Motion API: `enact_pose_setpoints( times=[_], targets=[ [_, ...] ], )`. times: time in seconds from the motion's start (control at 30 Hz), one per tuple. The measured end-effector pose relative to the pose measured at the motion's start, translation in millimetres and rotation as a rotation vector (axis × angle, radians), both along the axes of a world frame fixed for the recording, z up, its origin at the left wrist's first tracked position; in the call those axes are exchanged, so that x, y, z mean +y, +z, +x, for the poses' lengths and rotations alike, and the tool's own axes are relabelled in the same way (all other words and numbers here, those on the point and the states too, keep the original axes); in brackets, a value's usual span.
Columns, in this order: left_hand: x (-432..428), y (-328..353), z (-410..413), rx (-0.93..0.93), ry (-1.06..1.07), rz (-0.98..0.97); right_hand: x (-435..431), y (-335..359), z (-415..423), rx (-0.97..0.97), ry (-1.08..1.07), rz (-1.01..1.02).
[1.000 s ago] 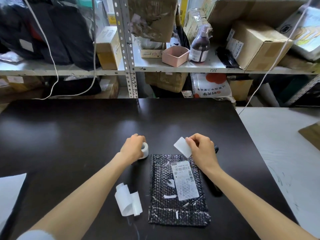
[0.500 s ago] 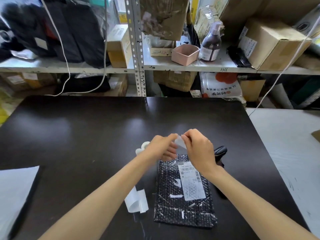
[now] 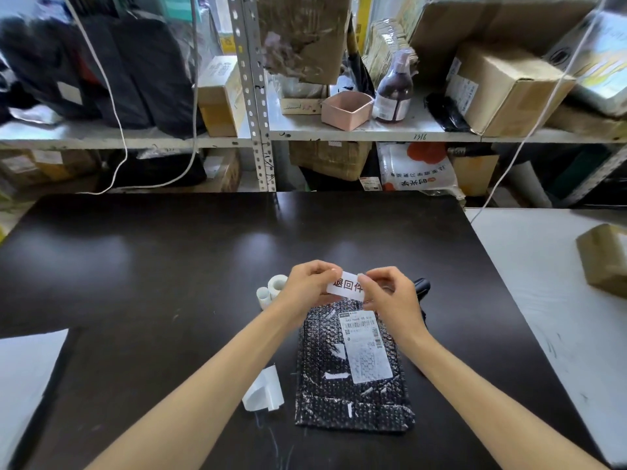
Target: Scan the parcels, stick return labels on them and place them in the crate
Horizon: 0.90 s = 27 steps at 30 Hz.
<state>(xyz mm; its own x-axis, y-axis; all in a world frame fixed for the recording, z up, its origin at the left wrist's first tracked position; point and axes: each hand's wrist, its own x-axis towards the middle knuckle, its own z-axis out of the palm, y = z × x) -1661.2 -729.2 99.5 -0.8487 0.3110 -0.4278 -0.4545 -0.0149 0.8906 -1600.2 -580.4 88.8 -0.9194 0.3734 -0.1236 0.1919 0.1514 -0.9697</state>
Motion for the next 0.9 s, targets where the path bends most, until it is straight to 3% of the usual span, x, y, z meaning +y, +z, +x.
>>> enact_pose_setpoints(
  times=[0.1,0.17,0.3,0.43,0.57,0.8,0.9],
  targets=[
    [2,-7,12,0.028,-0.052,-0.001,4,-4,8,-0.071,-0.044,-0.18],
    [4,-17,20,0.138,-0.078,-0.182,7,-10,17,-0.098,-0.09,-0.151],
    [14,-40,41,0.404,-0.162,-0.619,9,-35,34,-0.213,-0.135,-0.012],
    [27,-64,56,0.359,-0.222,-0.683,12,-66,47,-0.315,-0.101,0.211],
    [34,-87,65,0.378,-0.246,-0.808,12,-93,53,-0.344,-0.062,0.291],
    [47,-101,74,0.531,-0.403,-1.204,10,-102,58,-0.36,0.037,0.606],
    [43,-99,70,0.482,-0.329,-1.289,11,-98,61,-0.442,-0.023,0.775]
  ],
)
